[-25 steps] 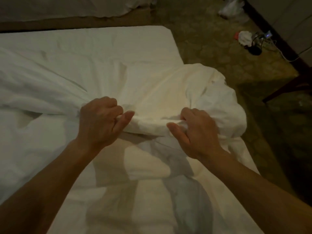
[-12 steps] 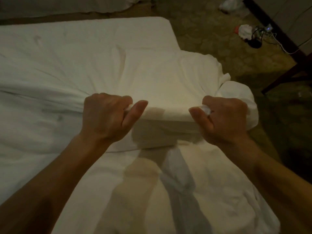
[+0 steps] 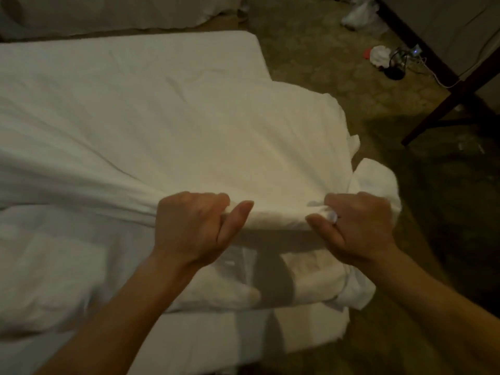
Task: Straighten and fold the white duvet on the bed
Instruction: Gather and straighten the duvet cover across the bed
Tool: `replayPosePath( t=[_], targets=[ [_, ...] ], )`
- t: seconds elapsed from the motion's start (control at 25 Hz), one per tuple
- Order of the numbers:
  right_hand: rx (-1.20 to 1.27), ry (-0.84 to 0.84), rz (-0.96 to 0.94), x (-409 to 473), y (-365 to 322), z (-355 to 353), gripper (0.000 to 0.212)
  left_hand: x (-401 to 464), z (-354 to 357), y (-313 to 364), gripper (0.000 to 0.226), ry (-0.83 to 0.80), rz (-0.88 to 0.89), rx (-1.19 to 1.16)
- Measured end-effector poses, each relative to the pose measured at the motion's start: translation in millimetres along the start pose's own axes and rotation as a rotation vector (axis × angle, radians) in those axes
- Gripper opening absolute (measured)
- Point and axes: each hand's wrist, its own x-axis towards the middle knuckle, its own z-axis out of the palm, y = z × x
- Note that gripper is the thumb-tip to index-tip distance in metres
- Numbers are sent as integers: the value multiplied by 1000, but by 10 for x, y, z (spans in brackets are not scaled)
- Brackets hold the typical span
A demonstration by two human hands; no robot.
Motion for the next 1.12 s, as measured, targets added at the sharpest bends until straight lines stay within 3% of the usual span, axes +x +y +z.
replayPosePath(
  t=[0.24,0.36,0.68,0.8,0.88,1.0,1.12],
  targets=[
    [-51,-86,27,-729,29,1037,82,-824,917,-280,80,-160,-84,137],
    [-61,-122,54,-910,-12,1222,79,-956,1065,-307,85,-268,-142,144],
    [87,91,173,-305,-92,596,69,-409,537,-127,64,-77,16,-15],
    [204,204,169,-287,-206,435,53,-428,474,80,47,-21,118,-81],
    [316,64,125,-559,-342,437,55,-739,458,225,43,-106,149,-203],
    [328,-296,236,-891,-468,618,64,-955,531,148,60,-346,-97,-167],
    [311,-332,297,-649,-393,829,73,-629,725,-111,71,-375,-184,-148]
  ],
)
